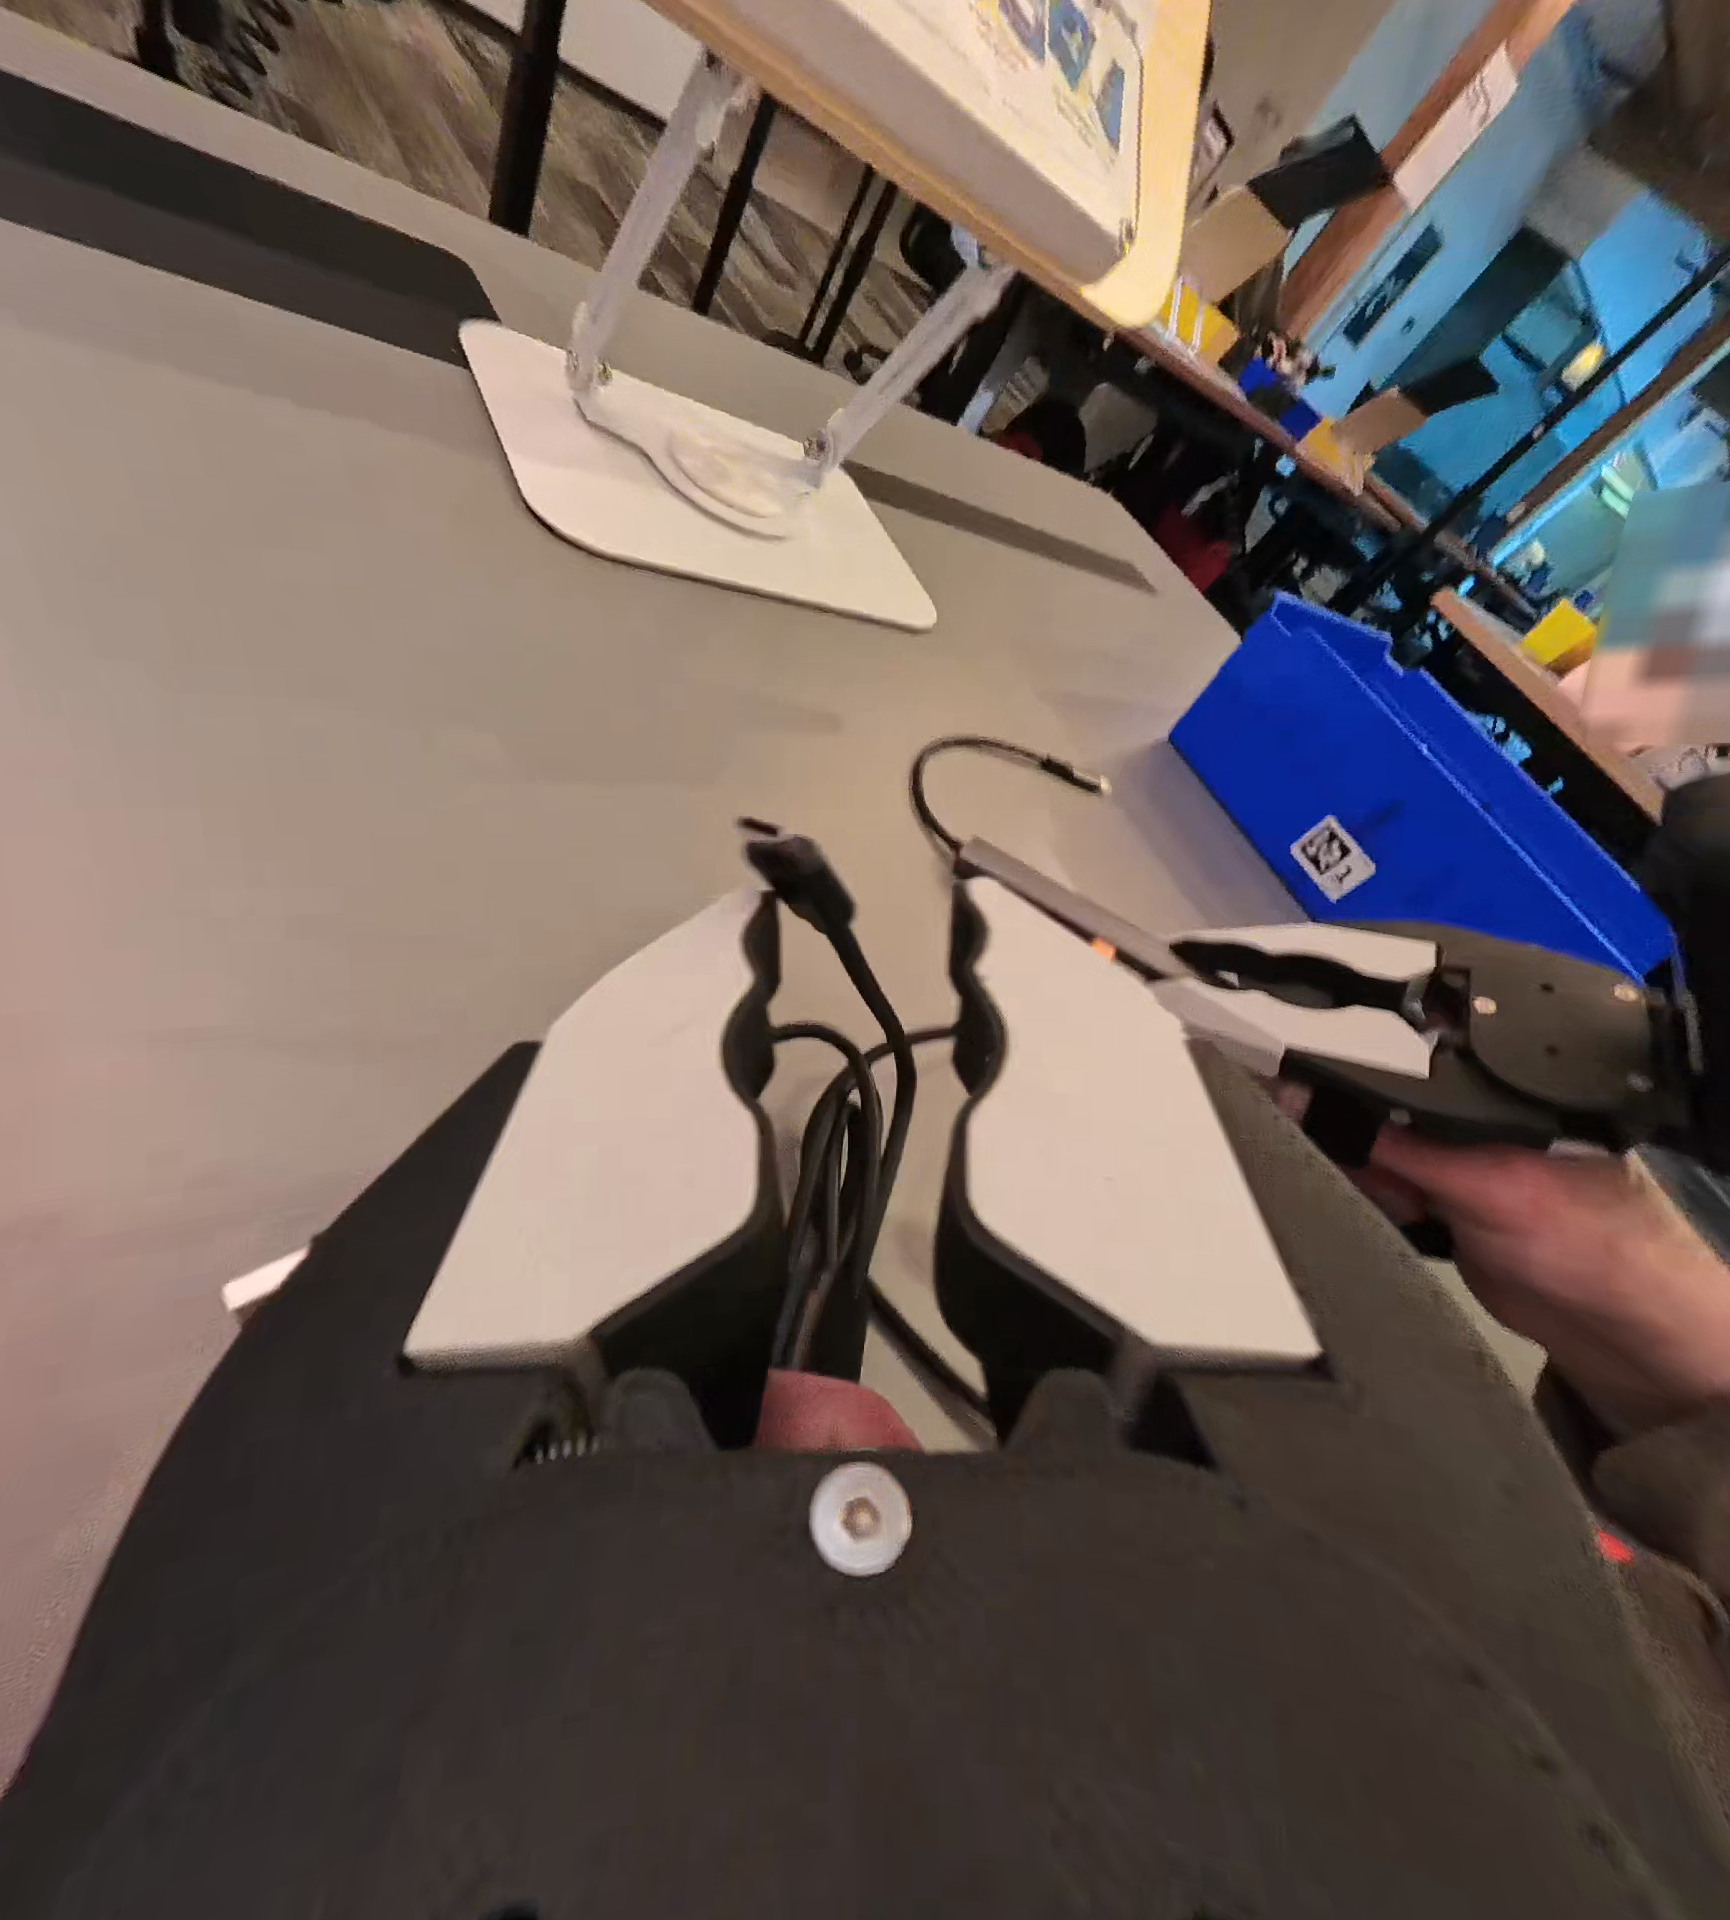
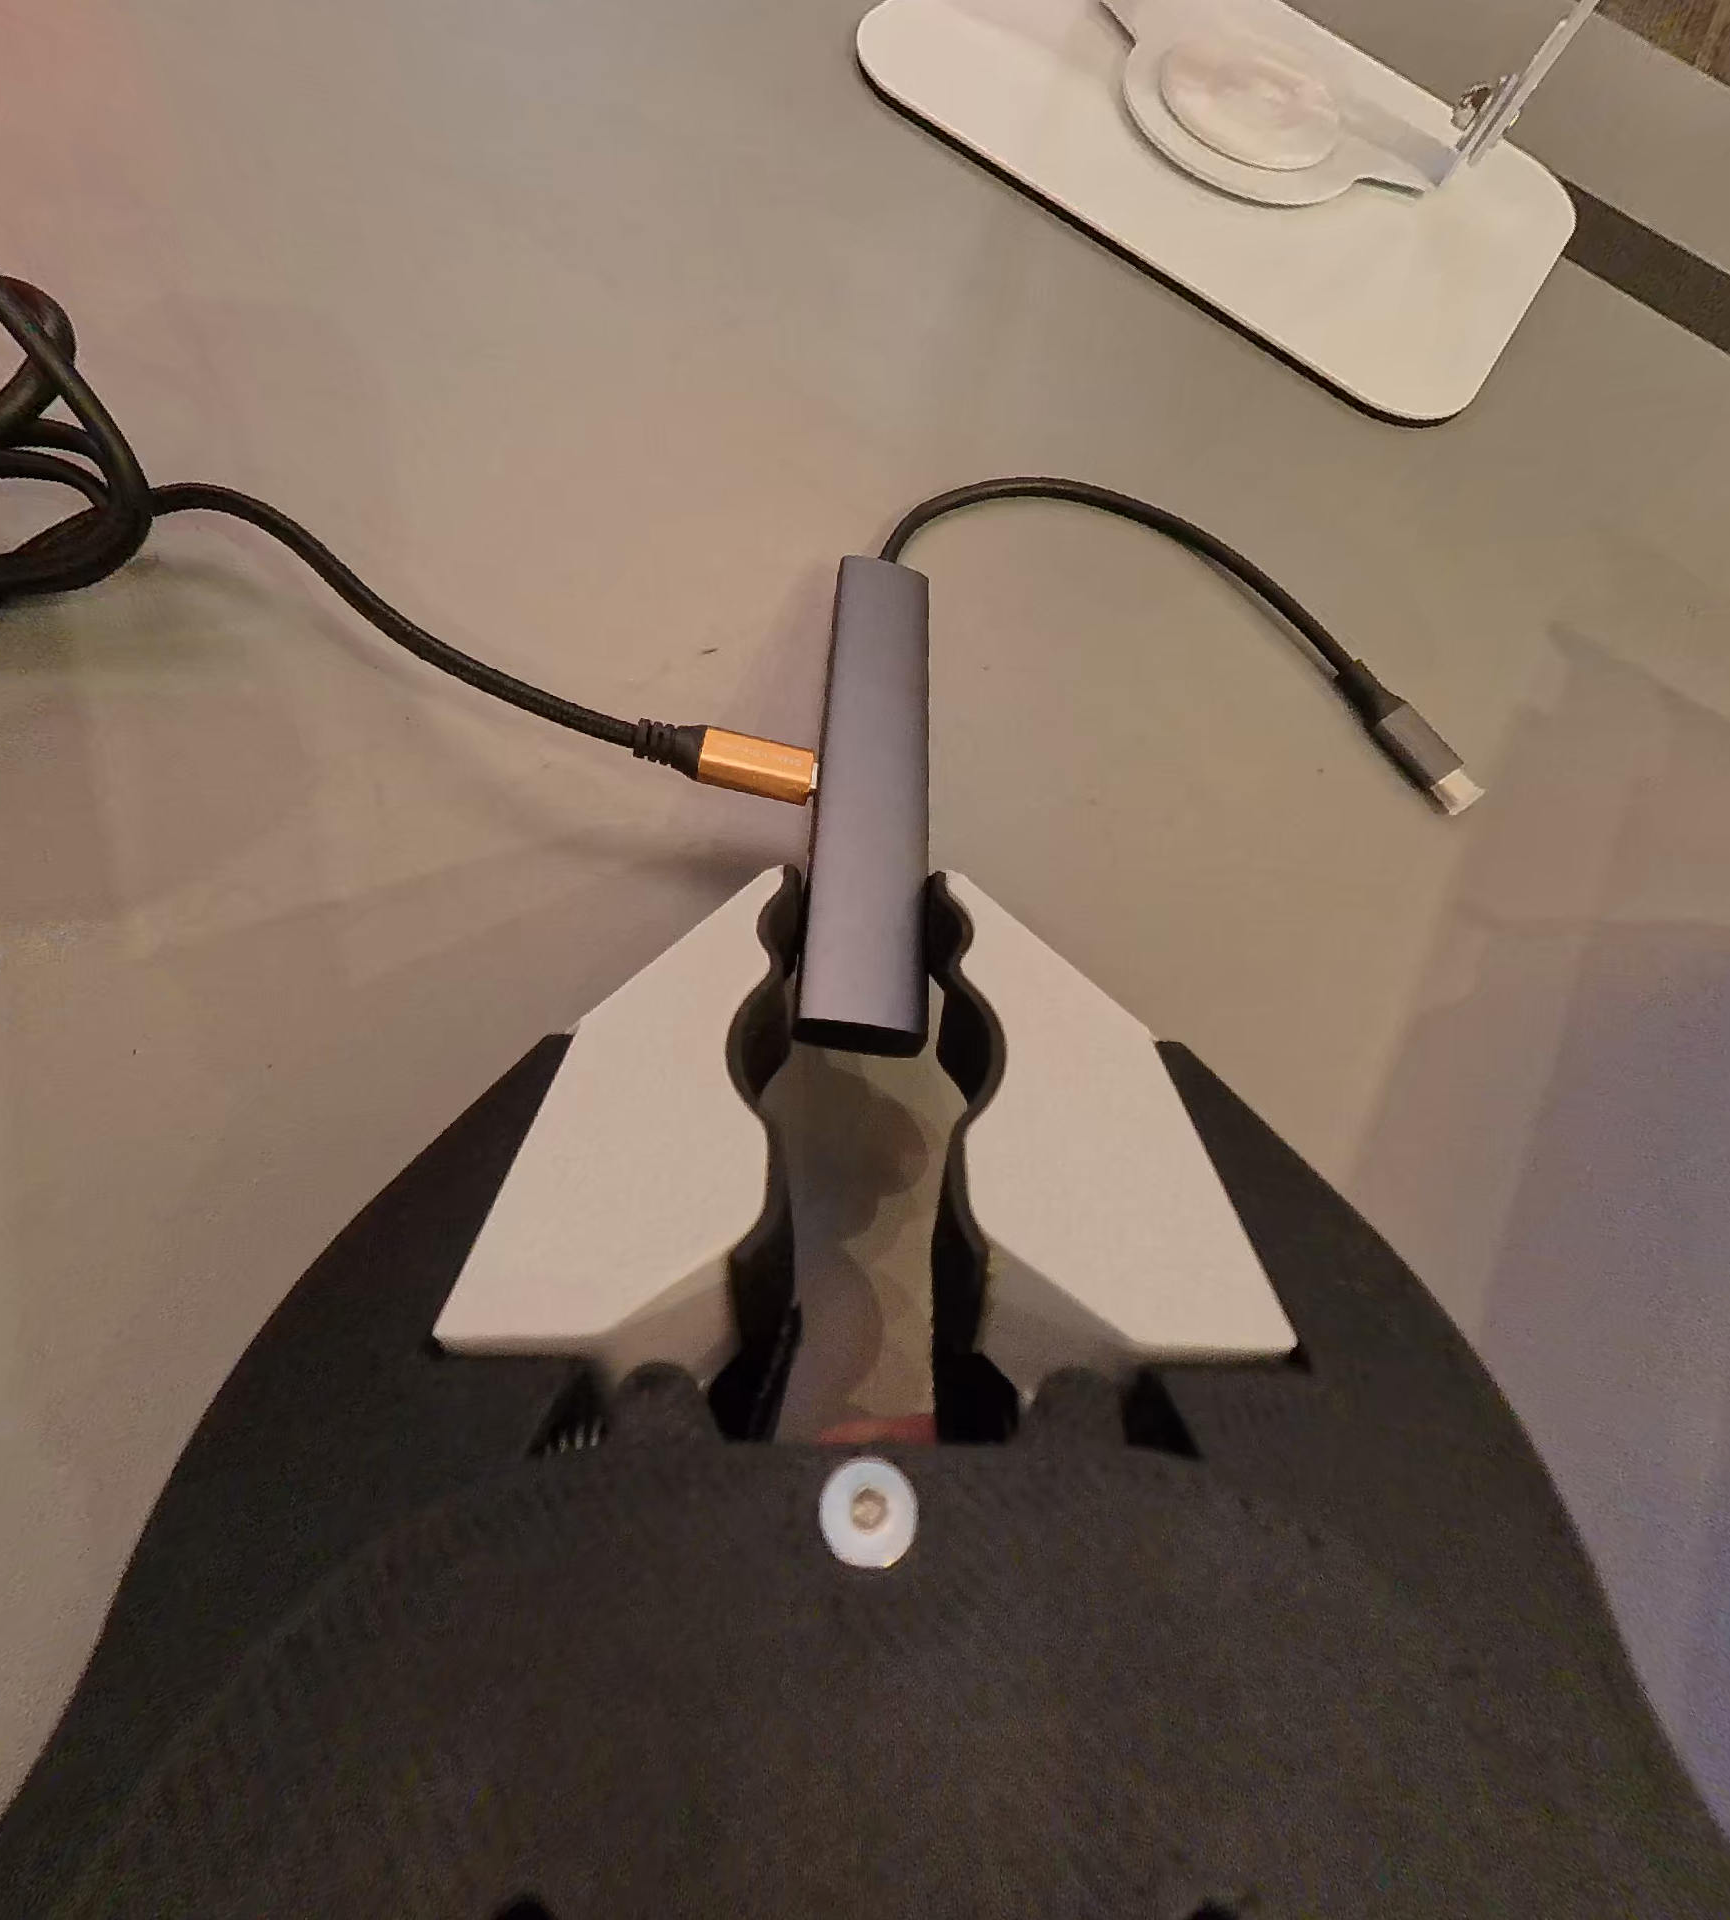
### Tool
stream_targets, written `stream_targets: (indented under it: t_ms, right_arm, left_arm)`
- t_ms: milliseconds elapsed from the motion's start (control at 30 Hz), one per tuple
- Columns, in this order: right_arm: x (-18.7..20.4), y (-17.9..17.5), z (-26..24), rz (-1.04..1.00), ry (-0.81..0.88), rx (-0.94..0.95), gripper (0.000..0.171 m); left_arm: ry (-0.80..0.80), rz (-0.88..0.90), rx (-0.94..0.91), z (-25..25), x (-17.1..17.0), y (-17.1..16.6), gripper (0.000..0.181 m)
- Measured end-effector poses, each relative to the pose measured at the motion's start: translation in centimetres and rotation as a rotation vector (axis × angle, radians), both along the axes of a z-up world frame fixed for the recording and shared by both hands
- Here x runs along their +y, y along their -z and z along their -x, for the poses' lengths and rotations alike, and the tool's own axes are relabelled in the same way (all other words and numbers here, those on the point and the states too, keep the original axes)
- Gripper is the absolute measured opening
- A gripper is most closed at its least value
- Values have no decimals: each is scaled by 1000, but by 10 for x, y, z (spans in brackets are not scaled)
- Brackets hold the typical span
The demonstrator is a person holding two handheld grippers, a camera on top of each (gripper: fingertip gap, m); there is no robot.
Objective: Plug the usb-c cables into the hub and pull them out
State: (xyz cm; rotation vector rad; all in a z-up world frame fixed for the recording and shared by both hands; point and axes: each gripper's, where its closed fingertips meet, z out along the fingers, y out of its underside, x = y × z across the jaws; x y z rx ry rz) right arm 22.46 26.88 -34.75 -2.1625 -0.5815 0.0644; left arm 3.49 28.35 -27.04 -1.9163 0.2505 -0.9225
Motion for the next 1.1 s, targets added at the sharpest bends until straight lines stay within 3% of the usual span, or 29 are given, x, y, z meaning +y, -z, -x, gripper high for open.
stream_targets:
  t_ms: [67,233,400,500,667,800,933,1100]
  right_arm:
    - [0,0,0,1,-1,1,21]
    - [-1,0,1,4,-10,9,23]
    - [1,-7,-4,-25,-18,10,41]
    - [1,-26,-4,-80,-36,38,39]
    - [-5,-92,28,-207,-119,175,23]
    - [-16,-130,68,-193,-228,314,25]
    - [-24,-138,93,-185,-283,362,27]
    - [-30,-122,102,-128,-319,345,26]
  left_arm:
    - [4,-27,-29,-7,5,-7,13]
    - [8,-103,42,-14,14,-18,12]
    - [36,-203,182,-14,19,-34,12]
    - [38,-287,297,-15,20,-43,12]
    - [4,-486,541,-29,13,-53,12]
    - [-29,-679,774,-48,2,-55,12]
    - [-25,-854,996,-71,-12,-51,12]
    - [-10,-991,1139,-87,-25,-43,12]
